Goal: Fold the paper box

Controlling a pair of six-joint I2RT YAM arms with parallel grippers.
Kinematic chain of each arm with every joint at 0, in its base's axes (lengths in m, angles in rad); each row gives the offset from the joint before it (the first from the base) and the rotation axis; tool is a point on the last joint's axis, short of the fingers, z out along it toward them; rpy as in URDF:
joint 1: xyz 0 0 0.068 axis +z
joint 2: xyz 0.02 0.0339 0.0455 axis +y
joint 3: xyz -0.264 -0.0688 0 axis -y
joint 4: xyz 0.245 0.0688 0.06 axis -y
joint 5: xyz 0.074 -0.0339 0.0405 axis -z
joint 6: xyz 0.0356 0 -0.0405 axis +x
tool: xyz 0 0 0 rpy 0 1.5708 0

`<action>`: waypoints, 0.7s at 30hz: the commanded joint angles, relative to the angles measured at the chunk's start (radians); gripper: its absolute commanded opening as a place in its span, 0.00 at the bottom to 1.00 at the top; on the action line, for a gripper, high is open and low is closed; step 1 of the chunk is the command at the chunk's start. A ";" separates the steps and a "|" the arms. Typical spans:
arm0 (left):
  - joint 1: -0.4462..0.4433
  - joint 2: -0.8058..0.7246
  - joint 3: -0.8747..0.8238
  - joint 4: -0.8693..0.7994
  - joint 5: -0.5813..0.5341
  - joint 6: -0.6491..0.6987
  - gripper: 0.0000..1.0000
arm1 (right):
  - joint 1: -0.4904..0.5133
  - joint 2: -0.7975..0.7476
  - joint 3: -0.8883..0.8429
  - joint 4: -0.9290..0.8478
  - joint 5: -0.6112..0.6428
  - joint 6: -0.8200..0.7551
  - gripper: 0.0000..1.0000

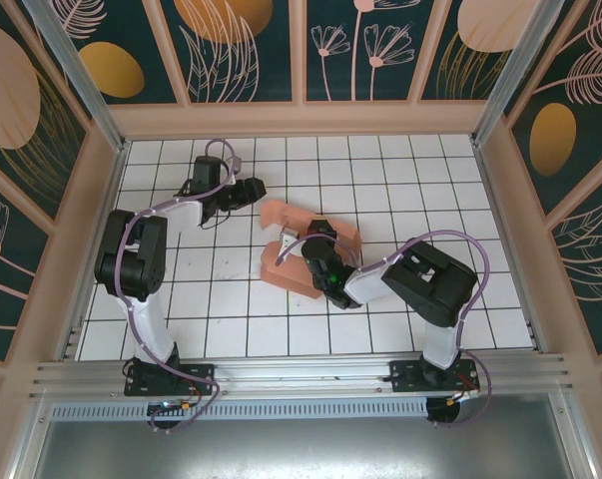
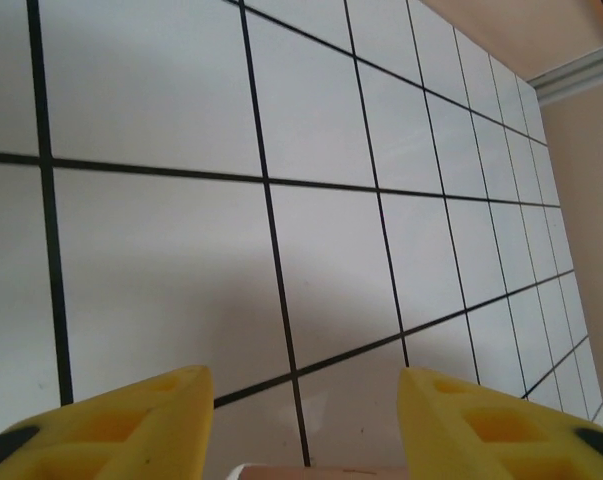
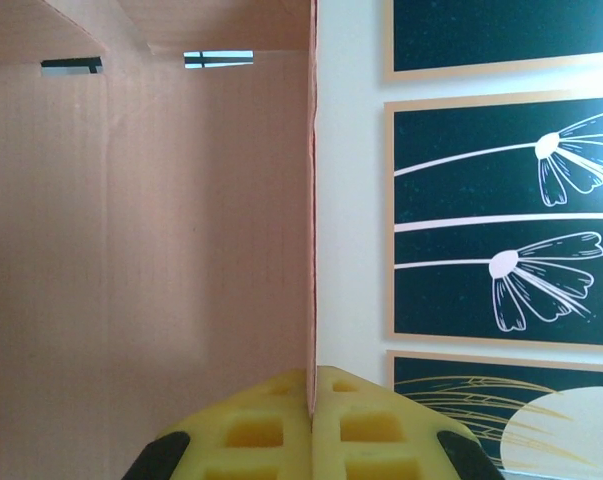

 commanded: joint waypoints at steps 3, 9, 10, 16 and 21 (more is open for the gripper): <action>-0.022 -0.002 -0.044 0.025 0.063 0.024 0.49 | -0.012 -0.036 0.007 -0.069 -0.012 0.057 0.00; -0.040 -0.006 -0.083 0.052 0.098 0.010 0.48 | -0.029 -0.056 0.007 -0.098 -0.027 0.077 0.00; -0.045 -0.013 -0.091 0.055 0.098 0.010 0.49 | -0.032 -0.058 0.009 -0.101 -0.029 0.081 0.00; -0.072 -0.050 -0.171 0.101 0.101 0.013 0.48 | -0.040 -0.063 0.015 -0.119 -0.039 0.096 0.00; -0.087 -0.038 -0.186 0.131 0.127 0.033 0.48 | -0.039 -0.066 0.015 -0.125 -0.046 0.098 0.00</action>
